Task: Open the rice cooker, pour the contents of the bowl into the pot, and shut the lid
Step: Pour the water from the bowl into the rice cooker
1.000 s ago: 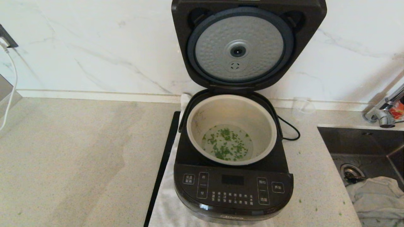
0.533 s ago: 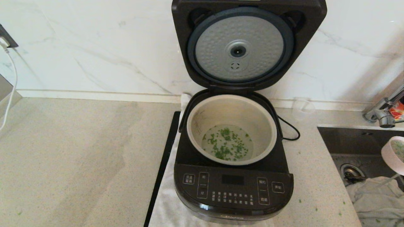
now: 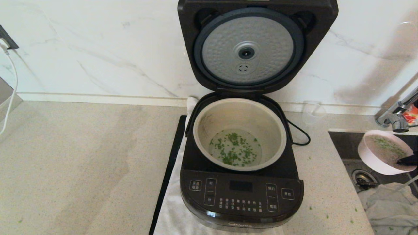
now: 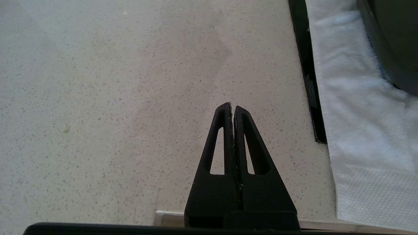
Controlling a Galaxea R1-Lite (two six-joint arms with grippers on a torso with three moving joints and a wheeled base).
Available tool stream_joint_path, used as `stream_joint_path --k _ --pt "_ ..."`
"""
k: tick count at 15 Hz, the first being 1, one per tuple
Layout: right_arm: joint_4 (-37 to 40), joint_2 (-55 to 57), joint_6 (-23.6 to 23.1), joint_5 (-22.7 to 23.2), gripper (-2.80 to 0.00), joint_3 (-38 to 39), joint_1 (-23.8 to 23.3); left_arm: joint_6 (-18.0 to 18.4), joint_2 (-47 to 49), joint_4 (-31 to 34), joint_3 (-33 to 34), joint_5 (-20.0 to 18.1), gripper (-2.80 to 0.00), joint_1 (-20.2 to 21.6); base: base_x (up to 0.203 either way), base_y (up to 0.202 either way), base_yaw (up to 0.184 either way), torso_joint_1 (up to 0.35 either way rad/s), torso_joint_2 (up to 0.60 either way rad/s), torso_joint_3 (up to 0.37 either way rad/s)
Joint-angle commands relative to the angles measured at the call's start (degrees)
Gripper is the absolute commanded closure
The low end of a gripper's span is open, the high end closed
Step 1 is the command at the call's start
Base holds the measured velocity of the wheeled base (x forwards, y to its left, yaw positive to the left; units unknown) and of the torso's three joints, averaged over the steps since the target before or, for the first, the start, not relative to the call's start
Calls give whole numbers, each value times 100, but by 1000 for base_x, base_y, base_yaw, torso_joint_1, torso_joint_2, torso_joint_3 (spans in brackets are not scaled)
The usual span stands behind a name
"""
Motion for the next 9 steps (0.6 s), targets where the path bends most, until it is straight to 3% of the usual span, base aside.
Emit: stream_joint_path --k 1,4,9 --pt "168 -494 50 -183 0 -66 732 3 -6 2 -1 -2 0 2 0 0 0 0 0 0" --pt "464 -742 534 -444 0 -466 1715 3 -6 2 -5 -2 0 2 0 0 0 0 0 0" --pt "1235 -772 1042 -756 0 -1642 2892 3 -6 2 -1 -2 0 2 0 0 0 0 0 0"
